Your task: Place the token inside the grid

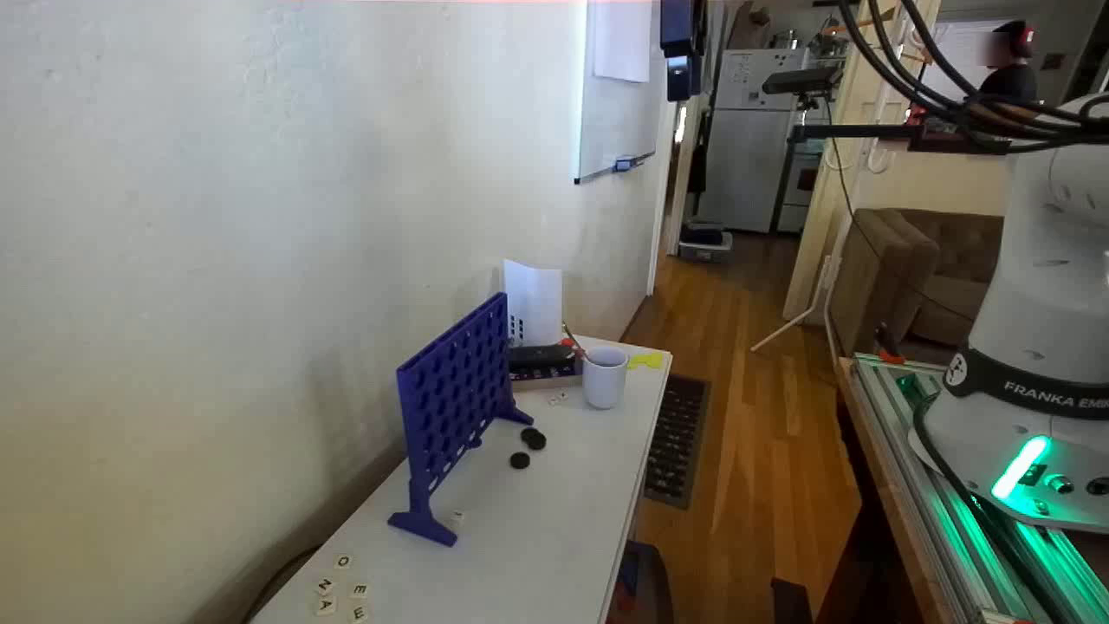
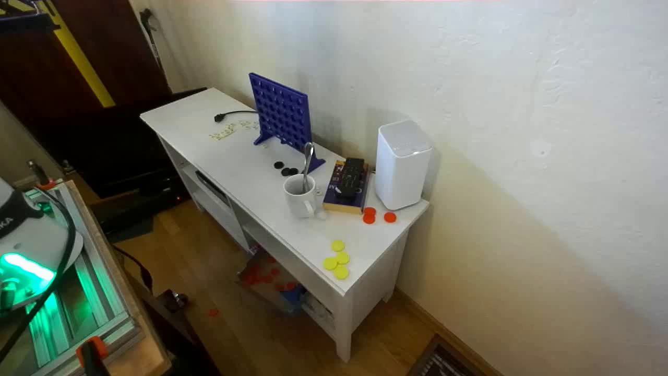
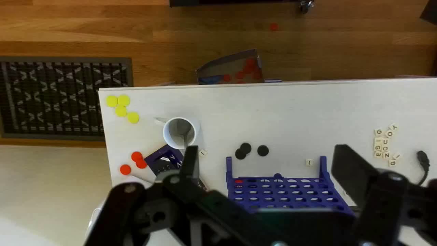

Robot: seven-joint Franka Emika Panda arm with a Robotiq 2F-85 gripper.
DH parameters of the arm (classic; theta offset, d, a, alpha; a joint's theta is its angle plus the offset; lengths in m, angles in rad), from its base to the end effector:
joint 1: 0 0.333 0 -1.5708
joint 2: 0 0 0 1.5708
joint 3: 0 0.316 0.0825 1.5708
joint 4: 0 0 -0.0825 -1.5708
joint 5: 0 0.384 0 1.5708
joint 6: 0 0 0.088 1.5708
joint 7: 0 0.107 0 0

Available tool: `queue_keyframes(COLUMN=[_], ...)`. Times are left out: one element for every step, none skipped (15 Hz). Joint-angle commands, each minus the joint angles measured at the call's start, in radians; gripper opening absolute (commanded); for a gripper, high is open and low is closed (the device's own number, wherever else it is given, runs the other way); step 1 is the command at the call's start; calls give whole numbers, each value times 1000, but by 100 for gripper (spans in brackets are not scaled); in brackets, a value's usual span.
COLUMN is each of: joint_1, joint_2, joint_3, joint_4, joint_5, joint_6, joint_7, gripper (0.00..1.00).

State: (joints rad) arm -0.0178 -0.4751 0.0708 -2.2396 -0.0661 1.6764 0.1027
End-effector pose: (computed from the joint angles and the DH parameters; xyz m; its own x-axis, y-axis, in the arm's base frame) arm 0.3996 0.0185 0.5443 0.9955 -0.0531 -0.0790 -0.0446 -0.9934 0.1057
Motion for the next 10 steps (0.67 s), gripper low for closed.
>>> queue_keyframes(joint_1=[10, 10, 10, 10, 10, 7, 6, 5, 8, 10], joint_2=[1, 1, 1, 1, 1, 25, 76, 130, 177, 233], joint_3=[-8, -8, -8, -8, -8, -9, -18, -20, -25, -28], joint_4=[3, 3, 3, 3, 3, 12, 27, 36, 45, 56], joint_5=[-3, -3, -3, -3, -3, -3, 25, 37, 54, 69], joint_6=[-3, -3, -3, -3, -3, 18, 62, 106, 137, 177], joint_7=[4, 4, 4, 4, 4, 11, 18, 26, 24, 24], gripper=[100, 100, 100, 100, 100, 100, 100, 100, 100, 100])
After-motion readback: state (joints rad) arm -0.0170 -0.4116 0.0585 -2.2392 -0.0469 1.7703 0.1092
